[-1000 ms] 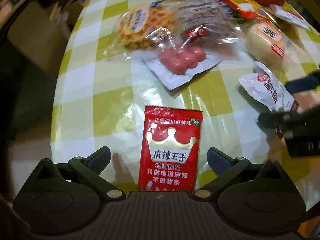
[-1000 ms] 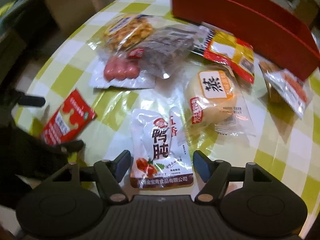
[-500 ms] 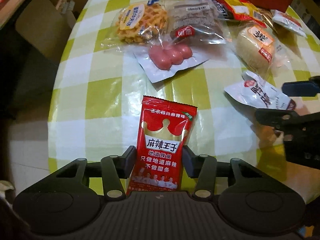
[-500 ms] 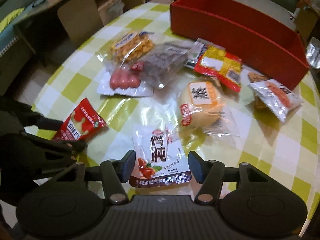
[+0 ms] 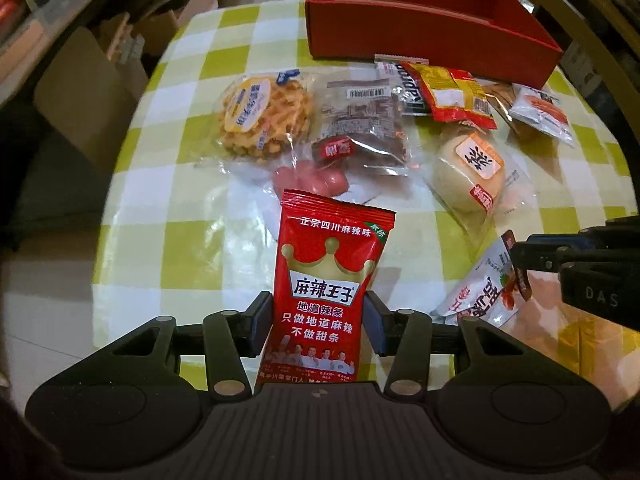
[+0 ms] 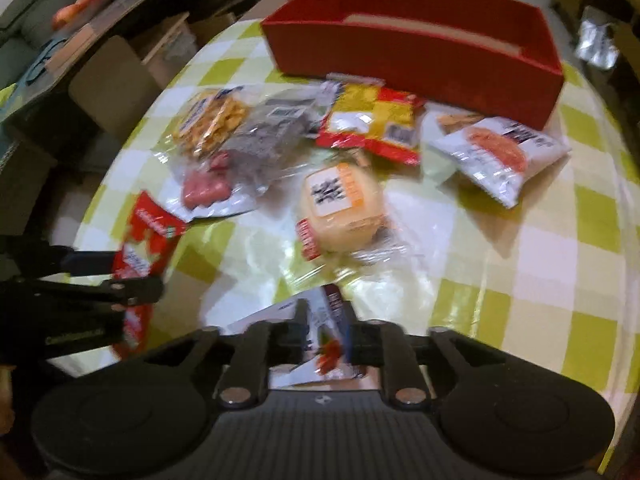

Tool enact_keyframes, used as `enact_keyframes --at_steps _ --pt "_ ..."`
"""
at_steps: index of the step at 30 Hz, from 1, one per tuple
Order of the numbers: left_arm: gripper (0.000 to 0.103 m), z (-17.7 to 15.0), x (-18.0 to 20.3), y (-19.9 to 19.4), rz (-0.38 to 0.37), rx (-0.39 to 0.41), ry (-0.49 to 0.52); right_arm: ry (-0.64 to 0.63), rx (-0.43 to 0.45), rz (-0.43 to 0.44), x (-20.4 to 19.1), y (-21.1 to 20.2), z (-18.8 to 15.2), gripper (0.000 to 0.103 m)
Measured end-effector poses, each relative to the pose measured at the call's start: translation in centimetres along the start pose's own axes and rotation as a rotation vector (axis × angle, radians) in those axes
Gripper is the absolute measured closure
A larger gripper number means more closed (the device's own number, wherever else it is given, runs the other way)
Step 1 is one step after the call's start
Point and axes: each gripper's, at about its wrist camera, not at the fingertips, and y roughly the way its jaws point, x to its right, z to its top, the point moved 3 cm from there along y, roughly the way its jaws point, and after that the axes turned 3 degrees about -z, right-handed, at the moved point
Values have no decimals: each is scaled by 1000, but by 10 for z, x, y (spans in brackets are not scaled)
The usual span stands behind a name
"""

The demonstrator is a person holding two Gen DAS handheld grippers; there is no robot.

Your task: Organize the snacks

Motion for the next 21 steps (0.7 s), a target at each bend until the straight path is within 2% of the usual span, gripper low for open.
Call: enact_keyframes --at_steps 1,3,7,11,14,16,18,21 --pt "47 -1 -4 3 -18 3 -1 -13 -7 13 -3 0 -2 54" --pt "47 0 -13 8 -56 -13 -20 20 -40 10 -4 1 -9 45" --pt "47 3 -23 1 -115 2 -70 295 -101 113 11 -1 -34 45" --pt "47 8 -17 -9 -144 43 -53 415 -130 187 -2 12 -39 45" --pt "47 7 -18 -11 -166 46 -53 449 -82 148 -9 18 -22 45" --pt "46 7 -24 -13 -174 51 -69 440 -67 78 -13 21 -11 45" --pt "46 6 -29 -15 -181 58 -81 421 -66 25 -13 19 -6 45" --pt "46 6 -32 -18 -198 67 -89 432 -92 2 -9 11 -12 44"
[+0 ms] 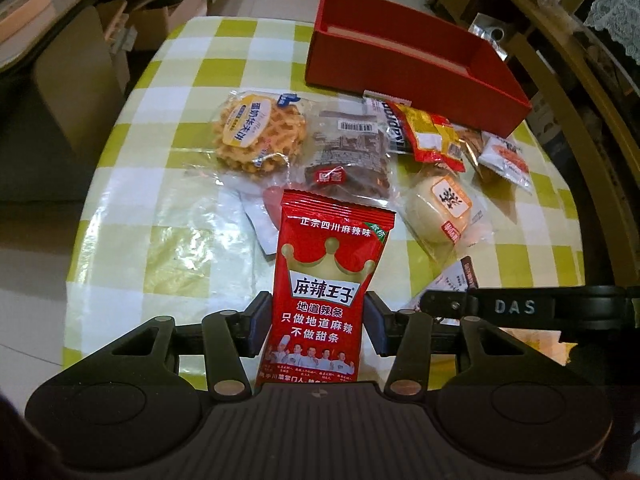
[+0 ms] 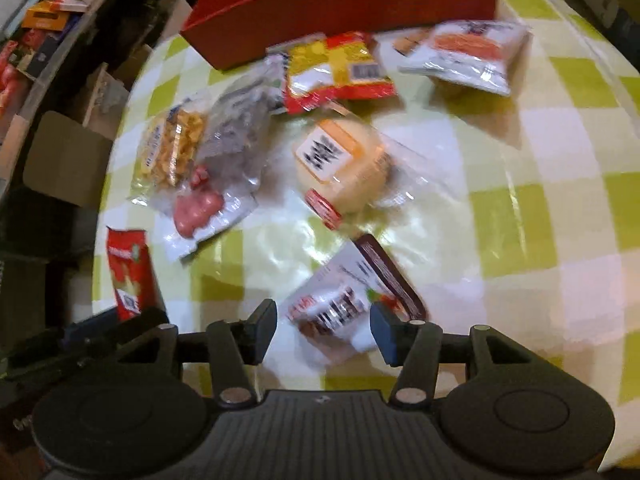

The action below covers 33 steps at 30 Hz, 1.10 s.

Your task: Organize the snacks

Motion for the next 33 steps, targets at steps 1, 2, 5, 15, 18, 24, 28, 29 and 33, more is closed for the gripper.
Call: enact_keyframes --at_steps 1,2,5,15,18,24,28,29,33 --pt "46 0 0 -1 -12 2 -1 6 -12 7 2 -2 -4 44" --pt "46 1 2 -2 -26 4 1 0 -25 7 1 -2 -8 44" --pt "46 1 6 -5 -53 11 15 20 -97 4 1 12 -16 44" --pt "49 3 0 -10 -82 22 -12 95 -29 -53 -6 18 20 36" --pt "49 2 3 -10 -91 27 1 85 -55 -74 -14 29 25 28" --pt "38 -4 -2 5 -20 -8 -4 121 53 -114 -22 34 29 25" --pt "34 -7 -7 20 -4 -63 -45 80 97 -177 -25 34 26 20" --pt "33 -7 -7 21 1 -67 -46 46 100 -219 -25 33 22 20" --pt "28 -6 -12 17 1 -56 -53 -20 85 -260 0 24 7 21"
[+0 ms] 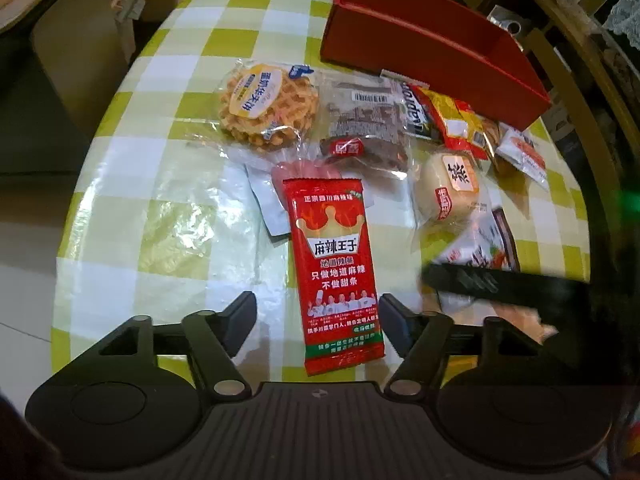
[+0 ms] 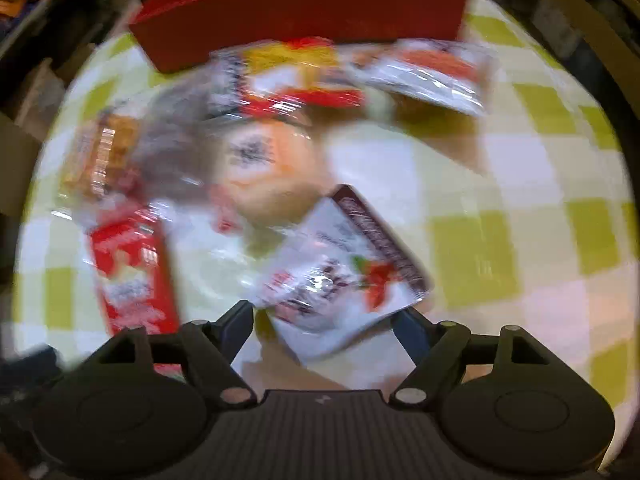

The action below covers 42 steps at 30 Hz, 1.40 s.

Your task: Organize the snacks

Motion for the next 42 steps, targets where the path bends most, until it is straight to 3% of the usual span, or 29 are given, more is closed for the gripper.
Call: enact_keyframes --at_steps 4,6,9,12,16,19,25,28,31,33,35,39,42 --pt "27 -1 2 -2 -15 -4 5 -2 -41 -35 35 -7 -5 21" --pt "27 -1 3 0 -18 -13 5 1 -14 -35 41 -17 -4 20" --pt "24 0 6 6 -18 -29 -5 26 6 5 40 -23 4 18" --pt "23 1 9 13 14 -33 -18 0 4 -31 30 -12 8 13" --pt "23 5 8 26 43 -37 -76 -4 17 -20 21 1 5 1" --pt "21 6 13 40 79 -58 -81 -10 13 20 26 7 7 0" --pt "28 0 29 60 117 -105 -7 -126 -32 102 51 -6 12 0" --pt "30 -2 33 61 148 -99 11 -162 -22 96 60 -4 18 0" --pt "41 -1 38 61 172 -87 25 -239 -59 93 56 10 22 0" --pt "42 -1 43 62 175 -78 49 -273 -55 75 53 12 23 0" --pt "43 -4 46 61 184 -74 69 -291 -36 68 52 12 18 0" --pt "44 -12 53 61 184 -90 82 -456 31 6 42 14 -3 0" --pt "43 -12 60 64 209 -93 103 -528 109 43 48 10 -14 0"
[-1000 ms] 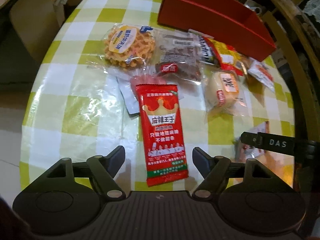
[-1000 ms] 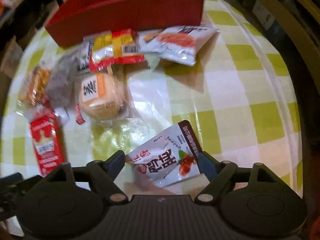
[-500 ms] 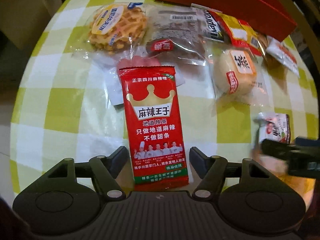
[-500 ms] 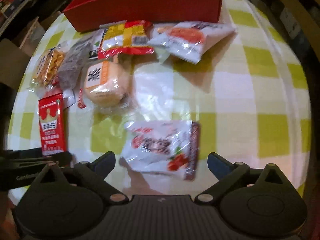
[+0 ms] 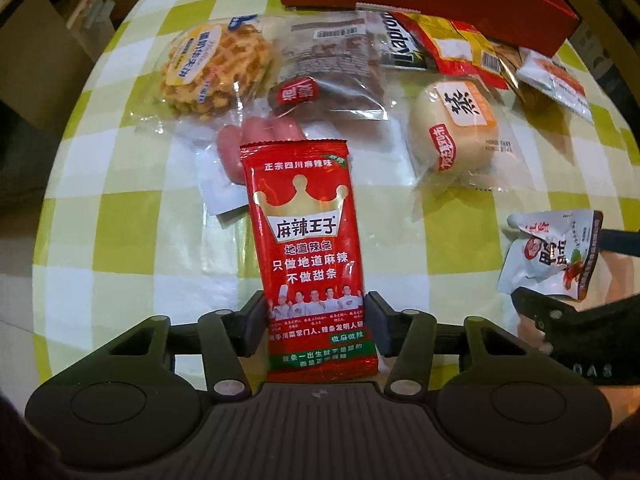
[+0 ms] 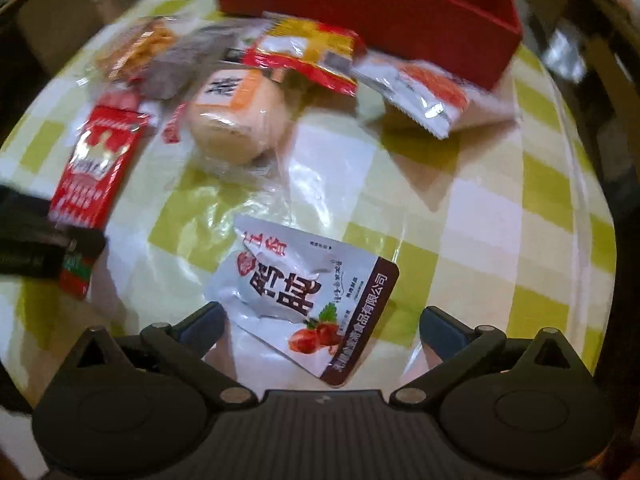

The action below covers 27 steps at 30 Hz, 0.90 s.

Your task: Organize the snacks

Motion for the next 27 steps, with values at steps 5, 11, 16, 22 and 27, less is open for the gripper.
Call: enact_keyframes --at_steps 5,11,16,22,27 --pt "41 1 2 1 -8 -9 11 -202 -20 5 17 -11 -7 9" --pt "38 5 1 6 -23 -24 39 -542 17 35 10 -20 5 10" --pt "37 5 -2 6 -44 -33 54 -853 41 46 -20 -20 27 10" --pt "30 9 -2 8 -64 -57 51 -1068 -74 142 -43 4 25 8" --pt "26 11 2 12 -57 -73 77 -952 -112 186 -33 11 35 11"
